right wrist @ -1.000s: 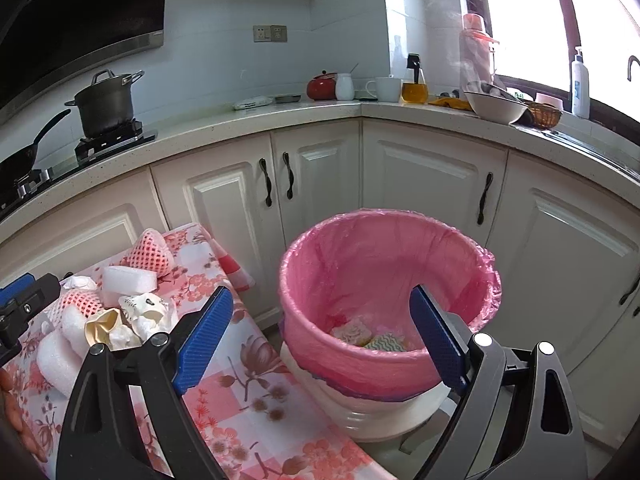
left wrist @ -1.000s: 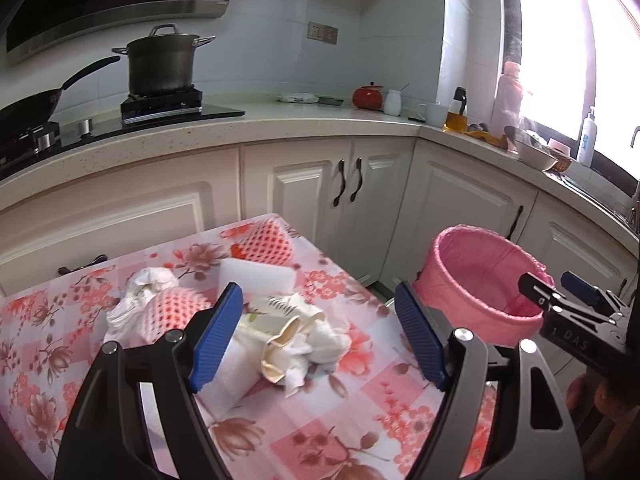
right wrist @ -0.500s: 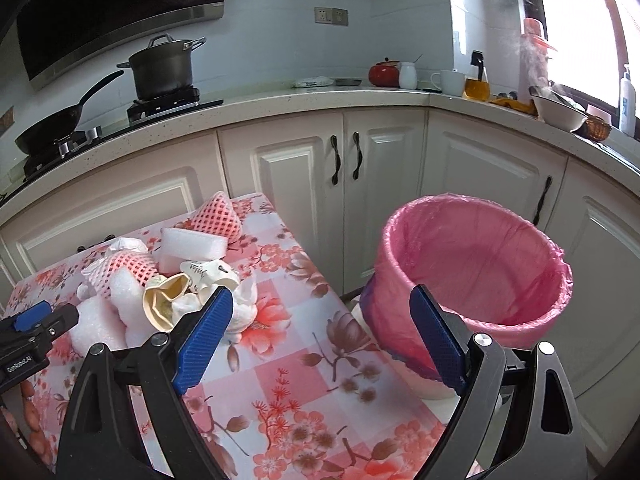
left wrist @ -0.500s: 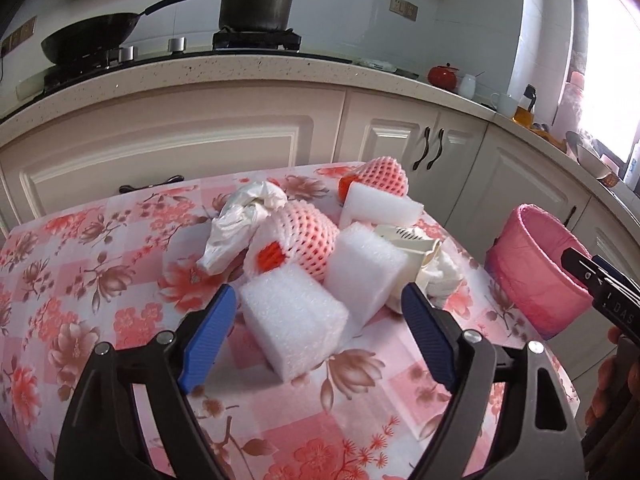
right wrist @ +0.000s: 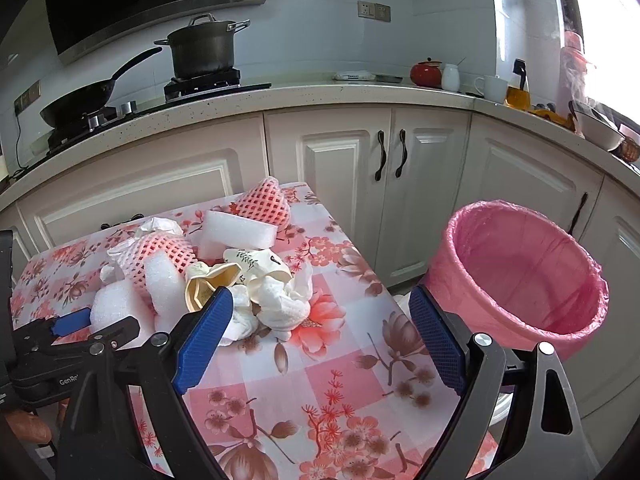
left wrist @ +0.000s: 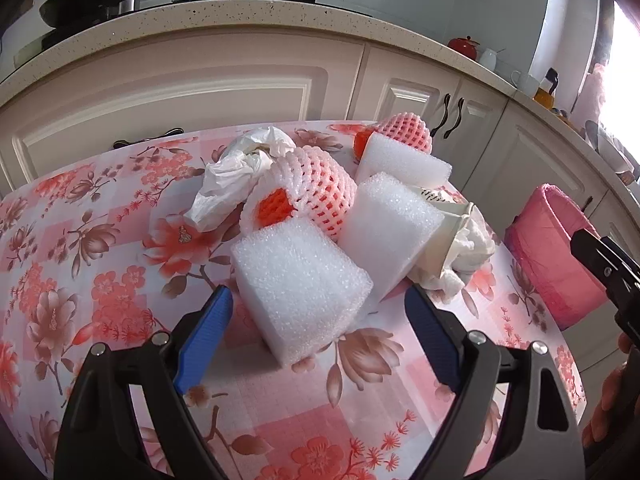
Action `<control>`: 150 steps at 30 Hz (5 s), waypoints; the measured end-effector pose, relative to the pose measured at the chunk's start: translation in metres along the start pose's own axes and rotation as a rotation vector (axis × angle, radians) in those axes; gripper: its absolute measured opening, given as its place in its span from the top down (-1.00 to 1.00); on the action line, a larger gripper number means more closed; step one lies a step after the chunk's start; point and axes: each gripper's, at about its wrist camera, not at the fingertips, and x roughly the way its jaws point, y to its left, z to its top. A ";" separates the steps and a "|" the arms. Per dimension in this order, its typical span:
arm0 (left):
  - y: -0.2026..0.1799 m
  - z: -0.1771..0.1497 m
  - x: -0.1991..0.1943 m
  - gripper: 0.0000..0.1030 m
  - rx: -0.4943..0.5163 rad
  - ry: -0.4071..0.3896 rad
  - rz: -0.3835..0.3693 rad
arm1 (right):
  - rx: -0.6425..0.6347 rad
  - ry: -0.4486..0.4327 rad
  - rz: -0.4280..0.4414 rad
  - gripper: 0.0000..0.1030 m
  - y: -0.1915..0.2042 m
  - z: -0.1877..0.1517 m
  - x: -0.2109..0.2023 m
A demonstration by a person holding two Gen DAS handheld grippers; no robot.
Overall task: Collect trash
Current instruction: 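Move both tools back from the bin toward the table, then grasp white foam block with left tool while right tool grasps paper cup, then carry foam block and paper cup over the pink bin and release both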
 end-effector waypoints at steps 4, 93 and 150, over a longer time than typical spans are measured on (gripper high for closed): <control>0.001 0.000 0.005 -0.62 0.002 0.009 0.005 | -0.010 0.008 0.013 -0.64 0.006 0.001 0.004; -0.039 0.070 -0.061 -0.18 0.068 -0.201 -0.093 | 0.039 -0.018 0.037 0.71 -0.023 0.057 -0.004; -0.345 0.094 0.027 -0.37 0.381 -0.044 -0.569 | 0.297 -0.069 -0.261 0.70 -0.260 0.032 -0.020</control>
